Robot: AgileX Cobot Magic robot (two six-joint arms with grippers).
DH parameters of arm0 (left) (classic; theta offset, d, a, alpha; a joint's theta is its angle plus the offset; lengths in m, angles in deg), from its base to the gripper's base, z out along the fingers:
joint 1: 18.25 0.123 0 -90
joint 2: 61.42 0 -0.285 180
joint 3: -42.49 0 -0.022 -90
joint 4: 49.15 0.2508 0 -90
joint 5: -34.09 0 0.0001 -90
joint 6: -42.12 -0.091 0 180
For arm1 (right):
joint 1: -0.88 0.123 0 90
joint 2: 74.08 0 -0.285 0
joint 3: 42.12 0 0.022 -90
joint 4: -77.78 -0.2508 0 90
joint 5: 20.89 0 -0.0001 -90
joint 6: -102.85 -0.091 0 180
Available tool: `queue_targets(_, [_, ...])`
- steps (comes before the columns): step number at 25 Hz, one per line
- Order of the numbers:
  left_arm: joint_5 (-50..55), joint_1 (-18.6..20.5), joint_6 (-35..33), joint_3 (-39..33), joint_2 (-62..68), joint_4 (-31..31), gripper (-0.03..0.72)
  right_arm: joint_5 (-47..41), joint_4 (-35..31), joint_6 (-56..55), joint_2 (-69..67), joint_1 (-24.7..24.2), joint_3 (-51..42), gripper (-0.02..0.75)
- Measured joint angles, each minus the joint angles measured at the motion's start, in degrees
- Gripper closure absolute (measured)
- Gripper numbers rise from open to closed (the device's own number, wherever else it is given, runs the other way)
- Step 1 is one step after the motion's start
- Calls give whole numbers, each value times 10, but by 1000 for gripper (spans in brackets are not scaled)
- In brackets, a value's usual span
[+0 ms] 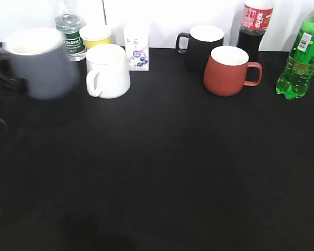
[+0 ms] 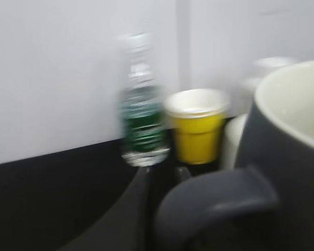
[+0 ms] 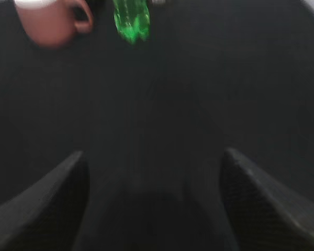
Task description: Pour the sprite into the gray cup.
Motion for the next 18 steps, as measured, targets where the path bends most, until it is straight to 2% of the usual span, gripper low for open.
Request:
queue_targets(3, [30,-66,11,-6,-24,3,606,275,0,0,-102,0,-59,152])
queue_targets(6, [34,-113,33,-6,-24,4,607,622,18,0,-296,0,-141,152])
queue_targets(9, [40,-121,34,-6,-24,8,607,856,47,0,-558,0,-151,152])
queue_targets(11, [41,-121,43,-6,-24,8,607,1063,90,0,-711,0,-147,120])
queue_targets(14, [41,-121,50,-6,-24,8,607,1171,107,6,-910,0,-95,79])
queue_targets(18, [39,-121,51,-6,-24,8,608,1189,92,11,-1022,0,-3,78])
